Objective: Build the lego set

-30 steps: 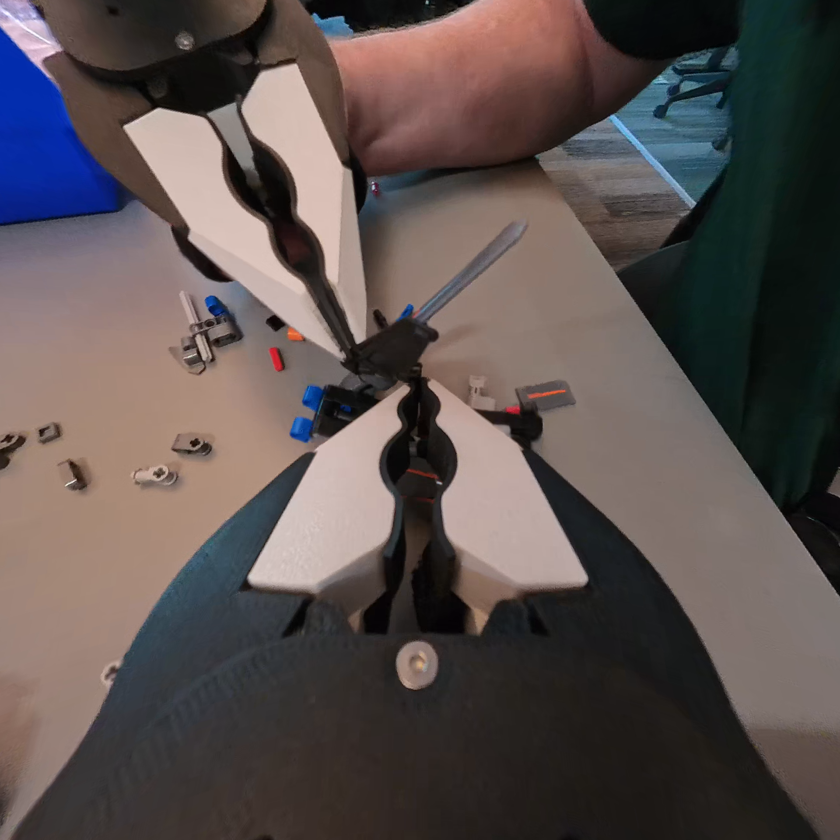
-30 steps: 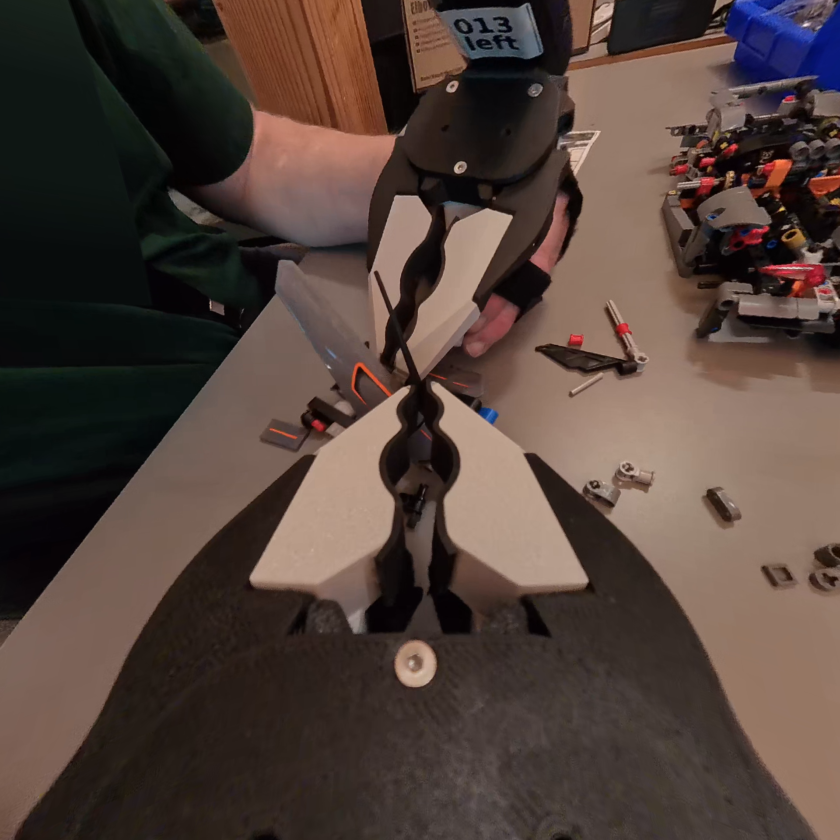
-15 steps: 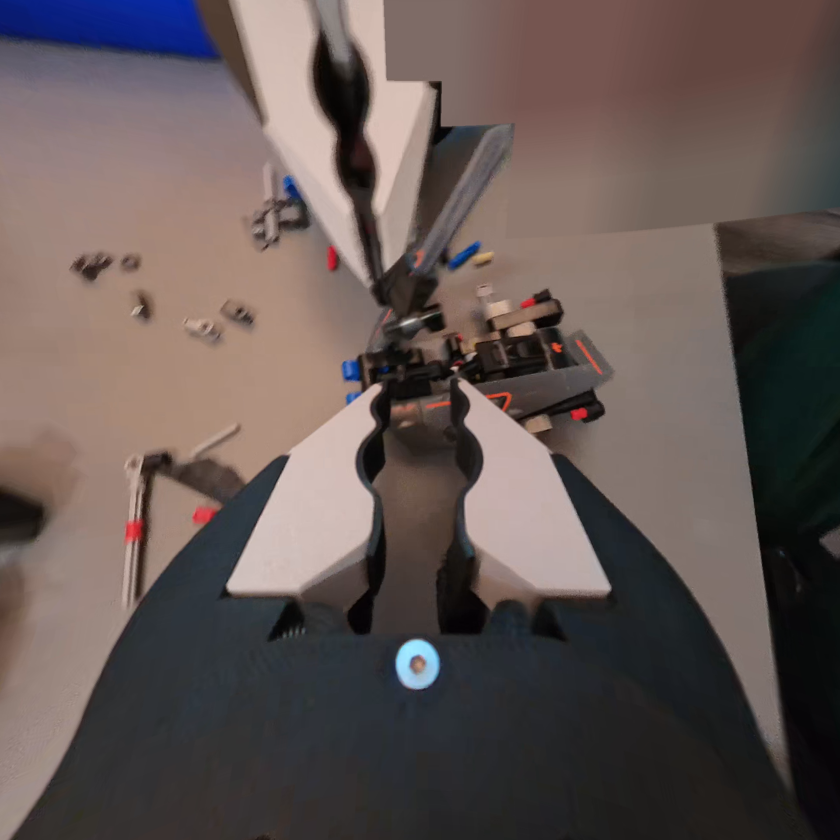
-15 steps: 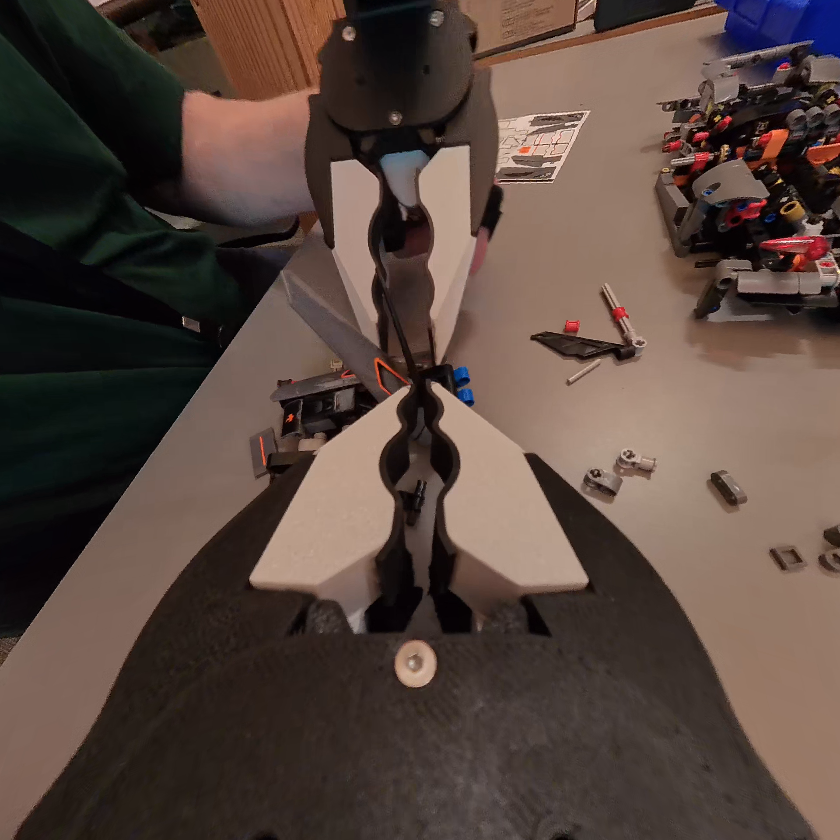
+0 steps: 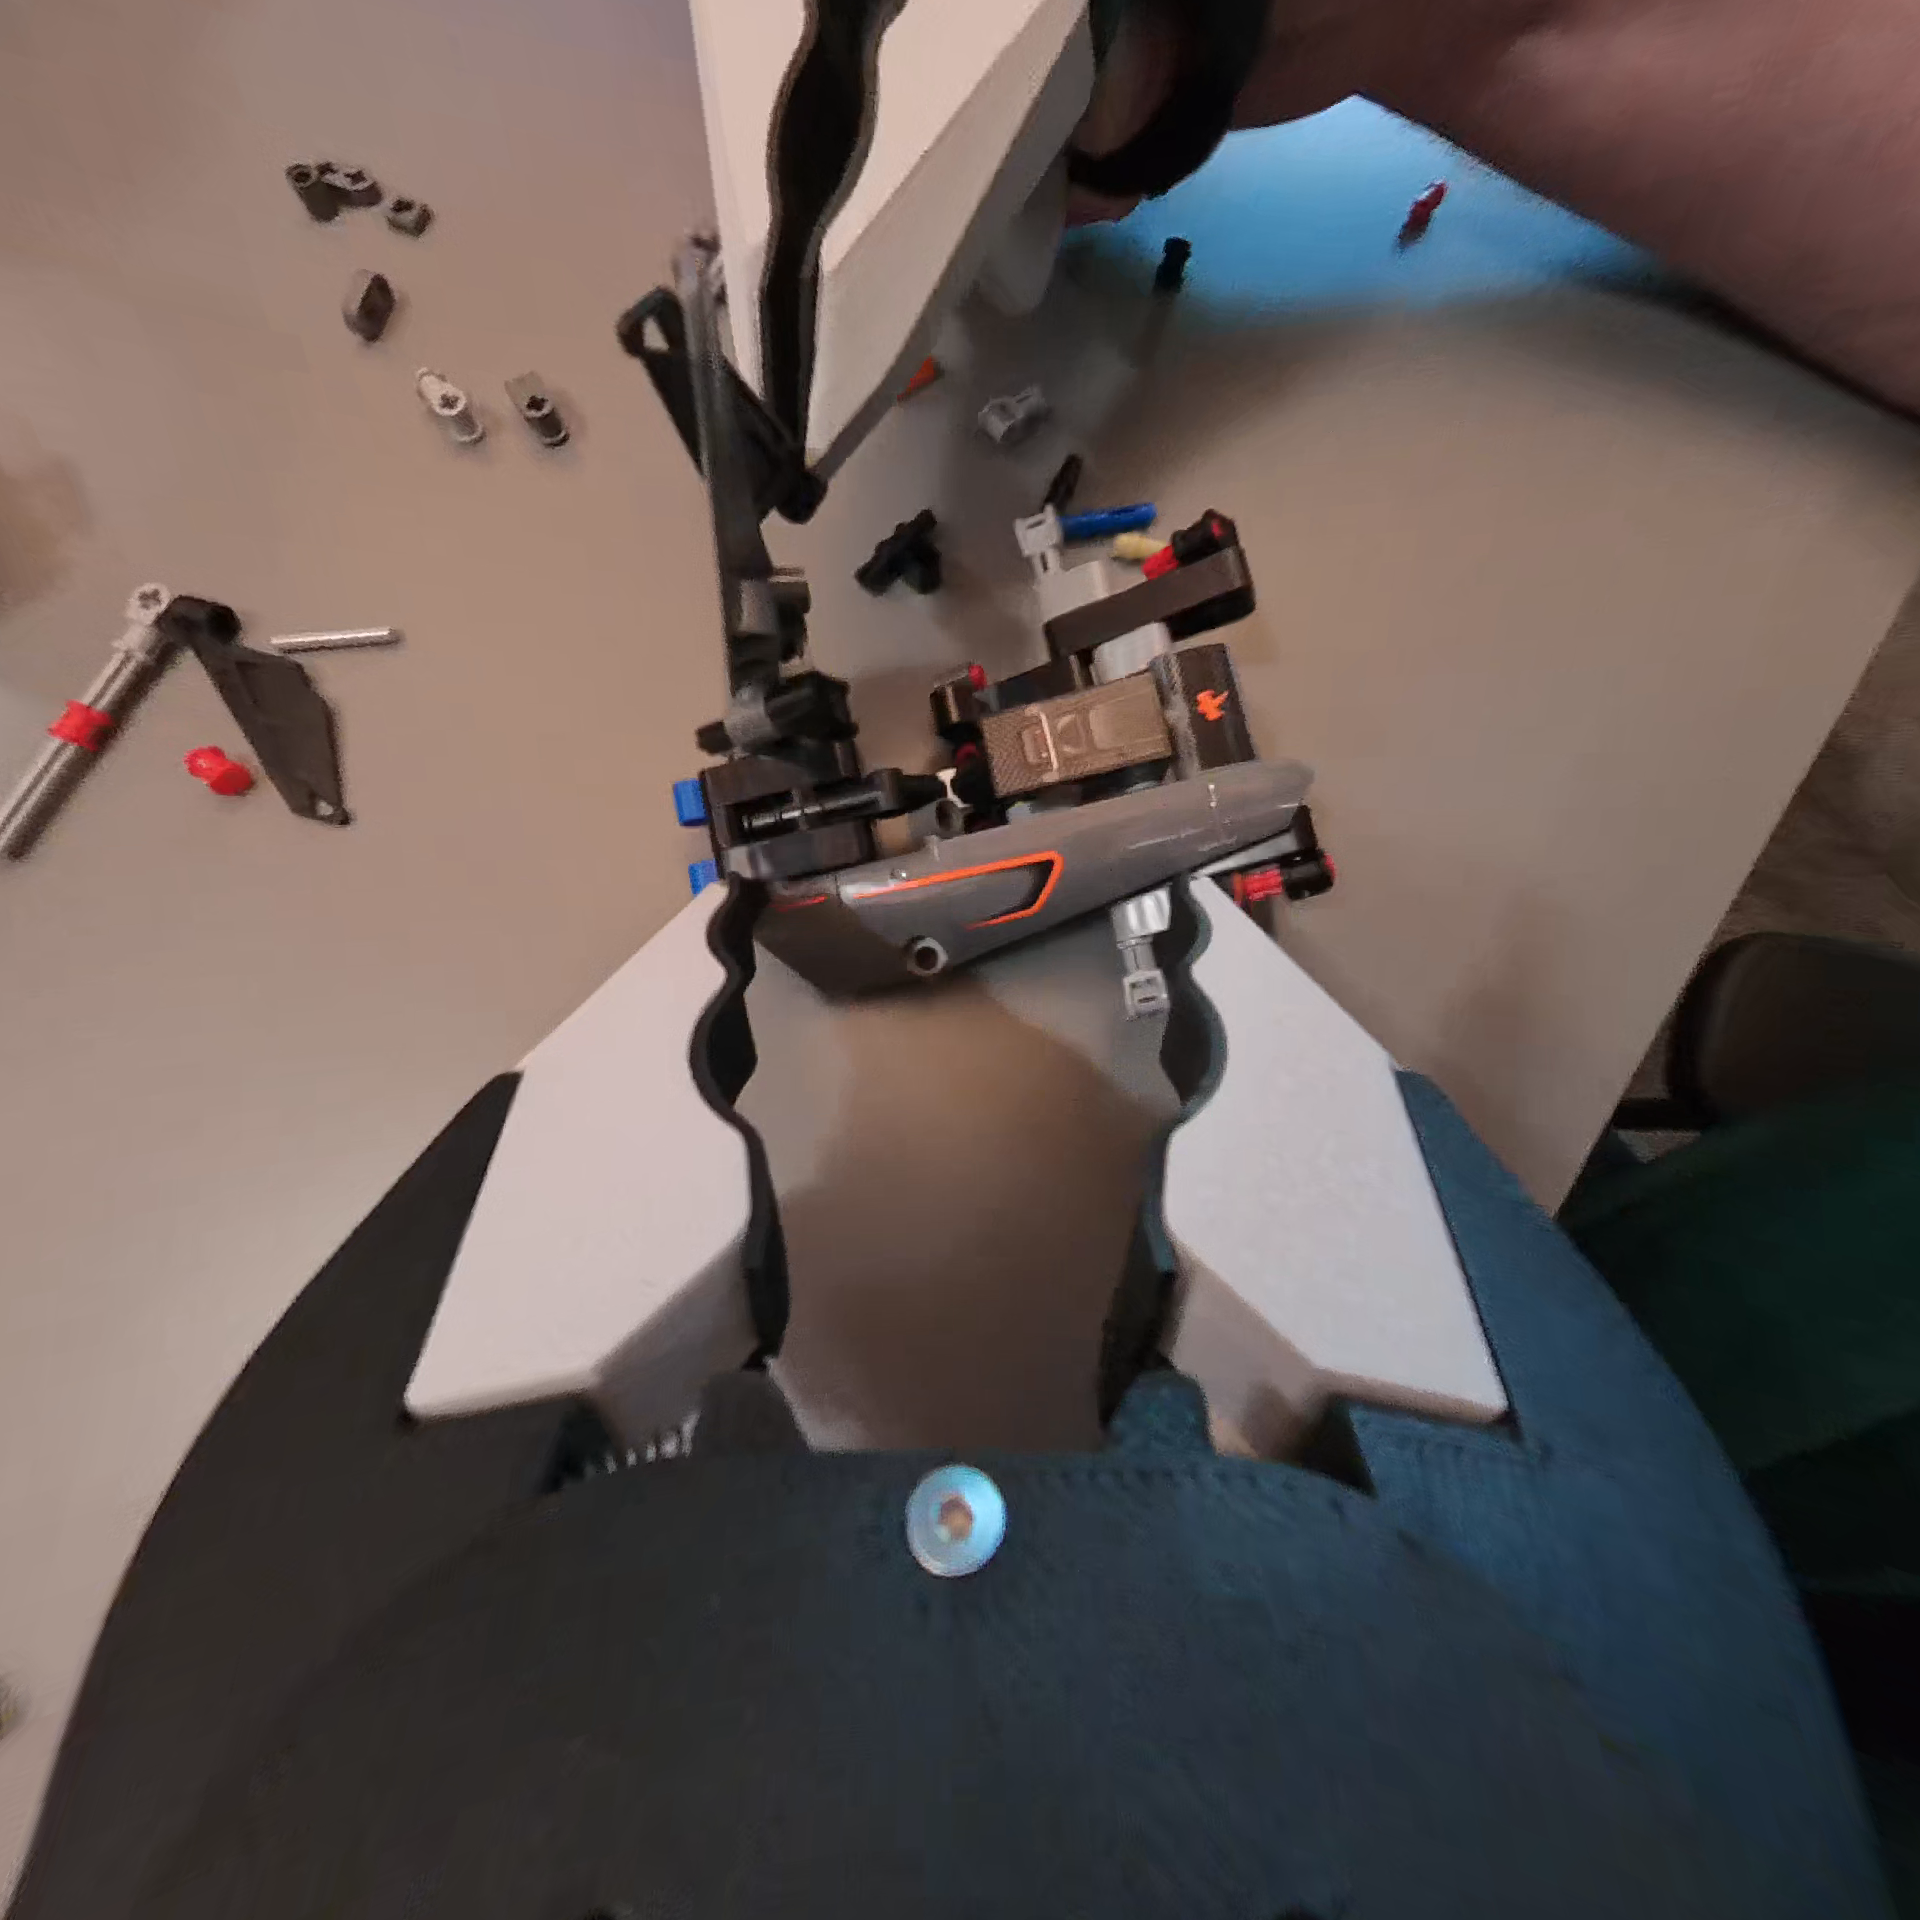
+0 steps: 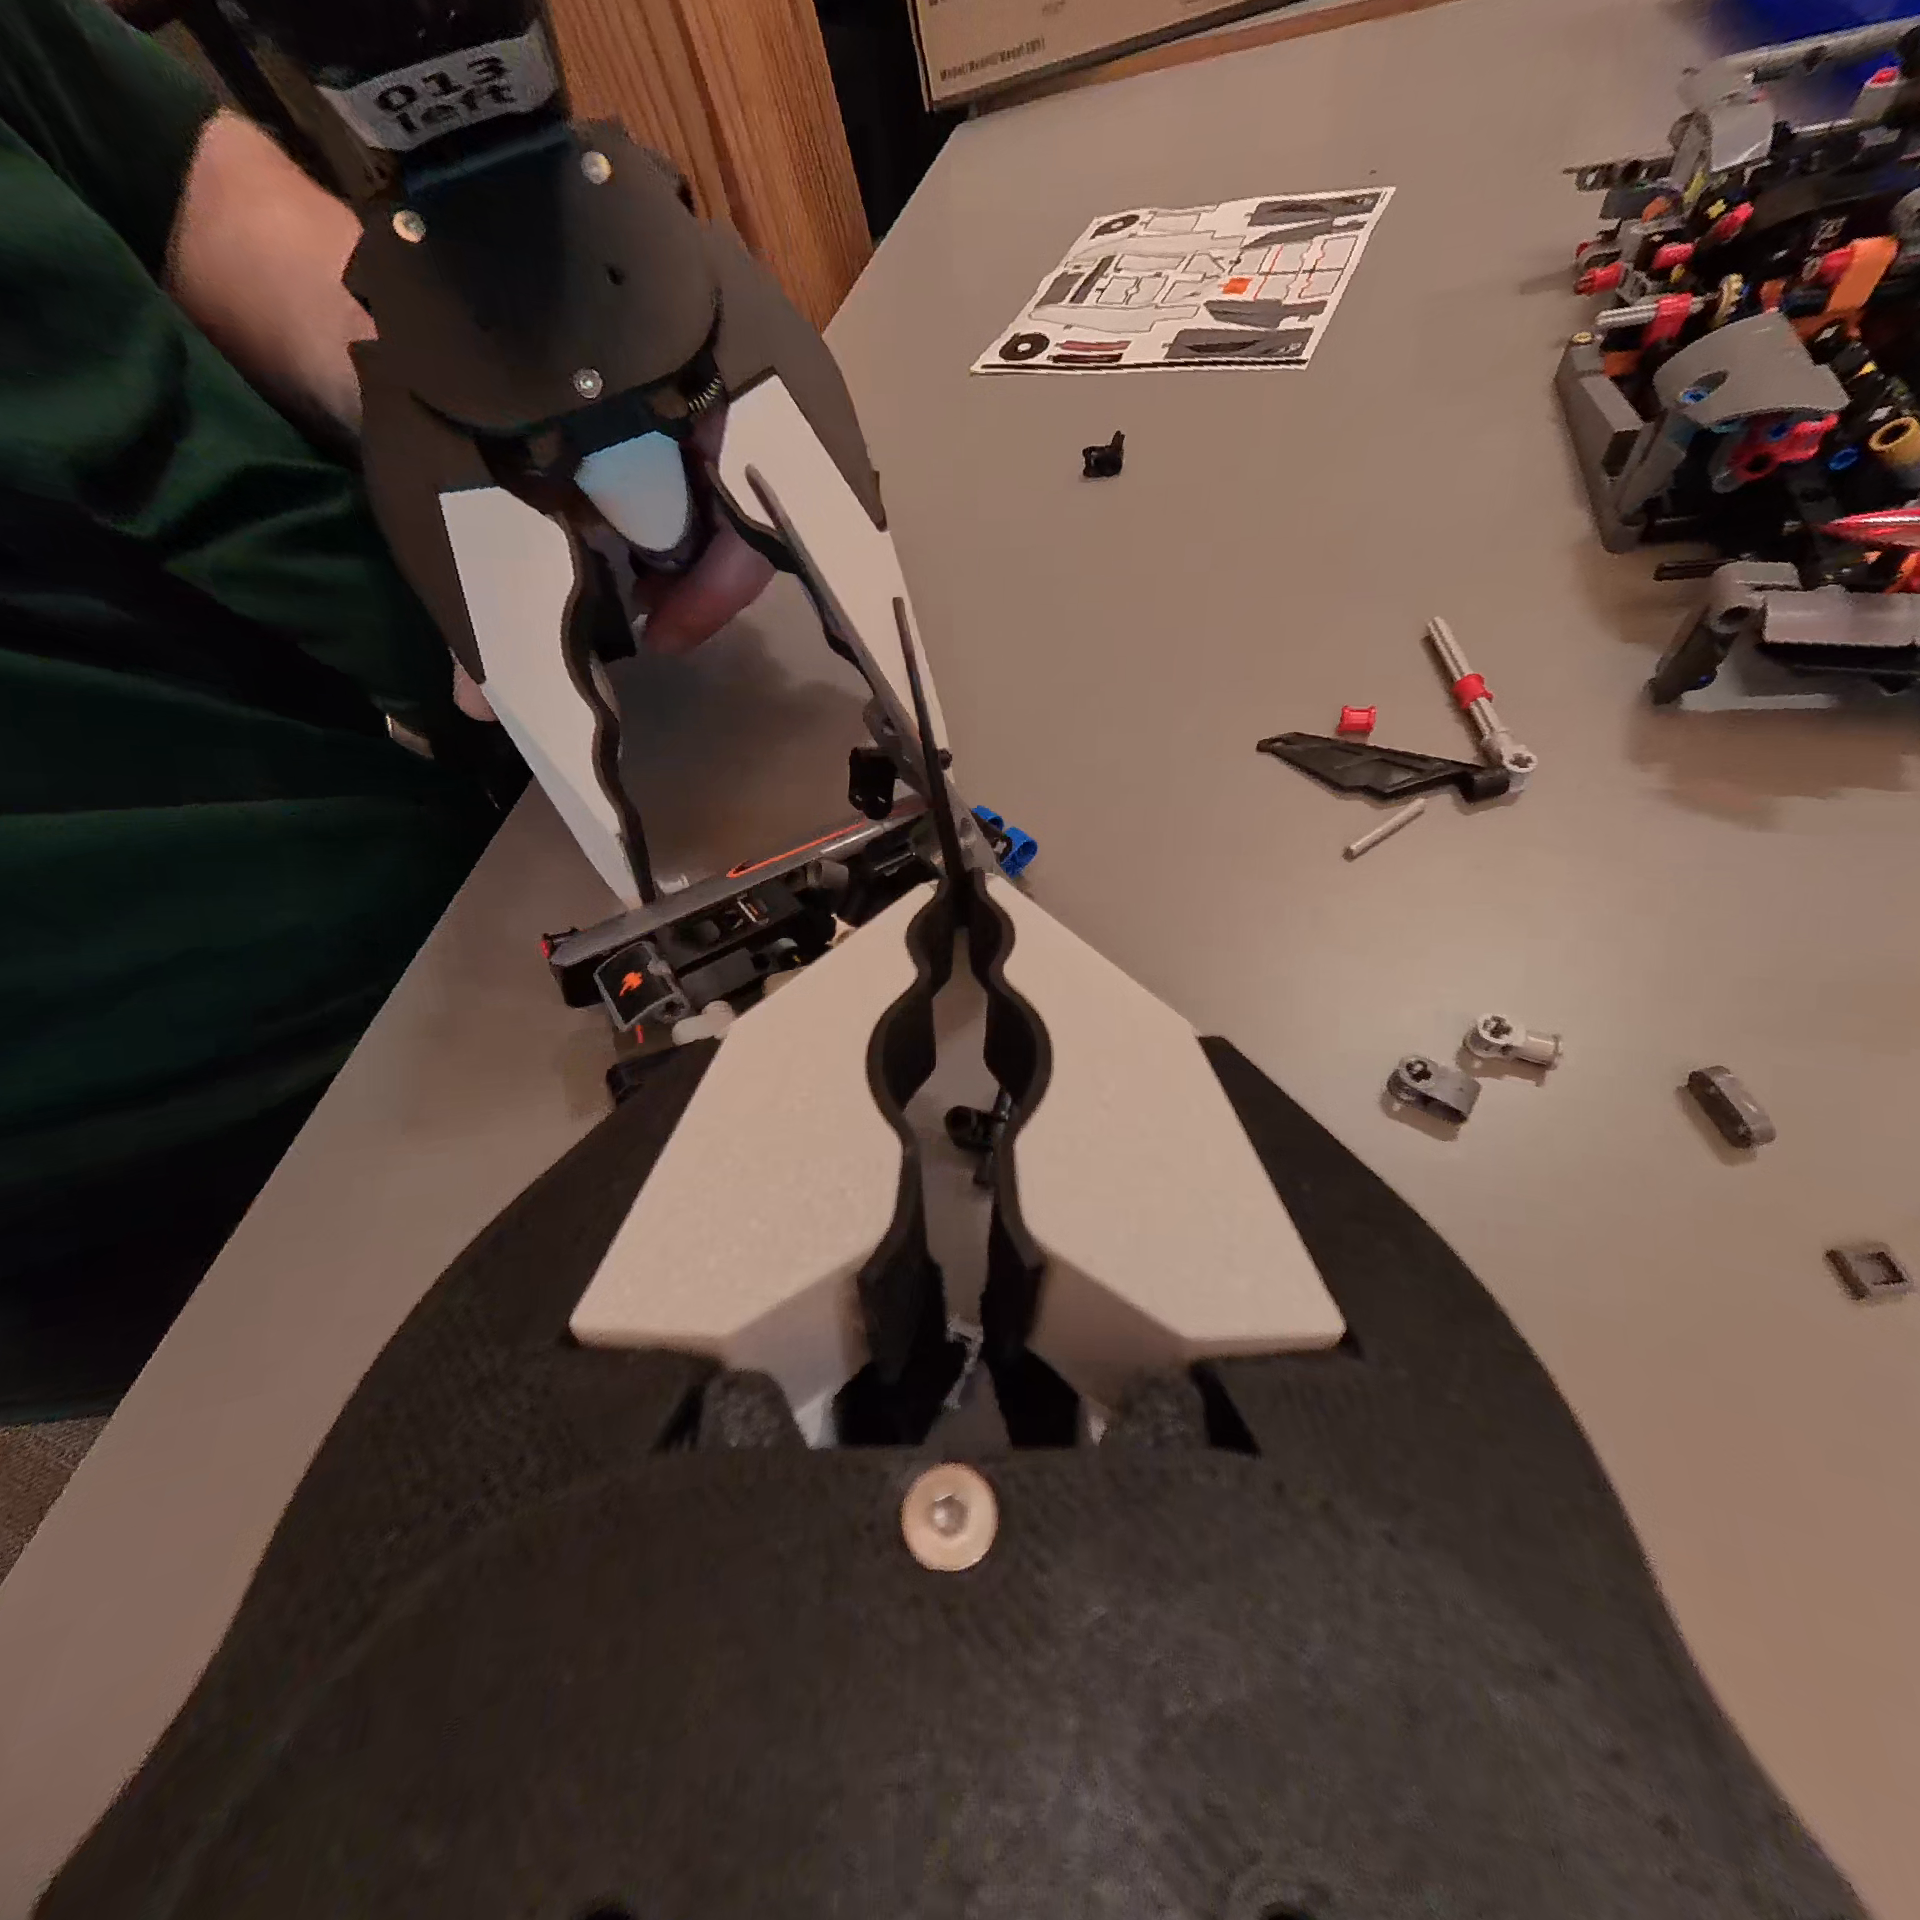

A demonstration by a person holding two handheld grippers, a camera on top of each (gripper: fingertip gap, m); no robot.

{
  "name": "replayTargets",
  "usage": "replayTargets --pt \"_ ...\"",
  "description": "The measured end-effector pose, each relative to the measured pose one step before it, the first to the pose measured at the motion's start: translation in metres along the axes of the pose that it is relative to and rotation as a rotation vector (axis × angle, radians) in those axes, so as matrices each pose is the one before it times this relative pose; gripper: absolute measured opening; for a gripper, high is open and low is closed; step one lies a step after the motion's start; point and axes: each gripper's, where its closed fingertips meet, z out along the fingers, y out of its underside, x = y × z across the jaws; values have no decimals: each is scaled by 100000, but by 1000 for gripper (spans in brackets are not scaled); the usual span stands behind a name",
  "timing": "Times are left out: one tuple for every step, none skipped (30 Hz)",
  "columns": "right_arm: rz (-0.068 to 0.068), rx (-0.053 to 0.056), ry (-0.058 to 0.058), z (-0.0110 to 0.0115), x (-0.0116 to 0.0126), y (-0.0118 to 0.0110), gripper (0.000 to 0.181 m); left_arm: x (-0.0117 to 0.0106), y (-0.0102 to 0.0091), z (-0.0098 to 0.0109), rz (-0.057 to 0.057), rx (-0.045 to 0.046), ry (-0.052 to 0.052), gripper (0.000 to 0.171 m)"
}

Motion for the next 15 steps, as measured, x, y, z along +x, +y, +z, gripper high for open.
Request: replayTargets --pt "446 -21 -426 -27 -79 -23 0 40 -261 80 677 281 1330 79" --pt "-67 -1025 -334 7 -99 121 0 -366 -255 122 2045 606 -1304 81" --pt "-579 -693 -106 -8 -103 87 0 -301 -20 308 2415 -85 -122 80" --pt "-121 -49 -276 6 -106 -47 0 -171 -224 252 131 1225 2141 77" --pt "264 -105 -253 37 -72 -36 0 -225 -231 105 353 310 2278 75" --pt "-66 -734 -14 28 -45 99 0 -388 -162 59 2552 -156 986 73" --pt "-401 -420 331 2 28 89 0 -651 -56 59 2775 -486 -530 73" --pt "304 145 -113 -12 8 -20 0 -621 -17 81 1844 -353 -67 67" --pt "132 500 -338 -35 -51 -72 0 -572 -119 96 1467 587 667 60" --pt "-104 32 -73 -22 -19 -12 0 -594 -8 121 1870 -40 946 58" --pt "-28 -64 321 -65 50 37 0 -762 155 117 2731 -1457 -328 55" --pt "1080 363 465 -139 153 0 0 -524 166 25 5057 -1439 396 49" --pt "1854 529 269 -234 211 -10 0 -958 282 -70 4947 -1365 -2247 49" --pt "1354 1117 1271 -278 355 -72 0 -1317 545 -83 3183 -2197 -3413 49" --pt "1367 1287 116 -234 185 -103 0 -834 653 -47 950 -2516 67 53"
